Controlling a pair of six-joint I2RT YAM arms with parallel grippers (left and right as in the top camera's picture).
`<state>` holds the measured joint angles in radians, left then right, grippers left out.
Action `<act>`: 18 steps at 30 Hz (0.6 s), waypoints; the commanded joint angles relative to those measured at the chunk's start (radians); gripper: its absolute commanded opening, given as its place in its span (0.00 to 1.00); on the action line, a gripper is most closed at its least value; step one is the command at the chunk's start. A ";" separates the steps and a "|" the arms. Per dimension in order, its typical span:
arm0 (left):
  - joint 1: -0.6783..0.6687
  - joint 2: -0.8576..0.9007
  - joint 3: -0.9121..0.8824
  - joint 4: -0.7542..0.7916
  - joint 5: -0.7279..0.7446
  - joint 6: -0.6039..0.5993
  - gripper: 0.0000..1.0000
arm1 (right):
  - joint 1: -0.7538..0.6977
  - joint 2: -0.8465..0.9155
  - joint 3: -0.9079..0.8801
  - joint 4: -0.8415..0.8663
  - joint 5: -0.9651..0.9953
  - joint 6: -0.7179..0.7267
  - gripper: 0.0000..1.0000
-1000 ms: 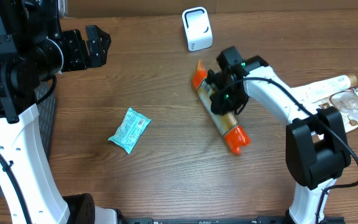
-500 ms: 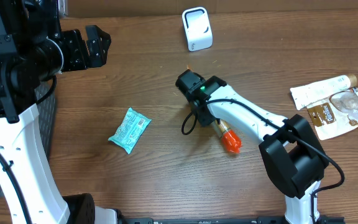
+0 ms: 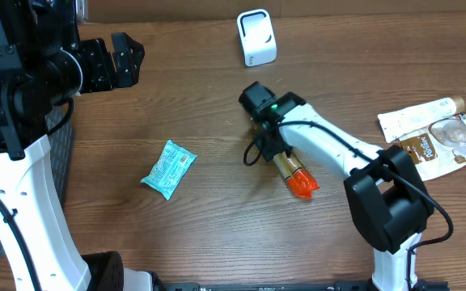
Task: Scan the item barcode
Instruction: 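Grasp the spaghetti pack at its middle with the right gripper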
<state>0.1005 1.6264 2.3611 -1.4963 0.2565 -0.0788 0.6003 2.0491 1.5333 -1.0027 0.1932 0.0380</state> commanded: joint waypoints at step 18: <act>0.010 0.008 0.015 0.001 -0.005 0.004 1.00 | -0.203 -0.038 -0.001 -0.078 -0.561 -0.204 0.73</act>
<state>0.1005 1.6264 2.3611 -1.4963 0.2565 -0.0788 0.3943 2.0491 1.5330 -1.0748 -0.3271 -0.1551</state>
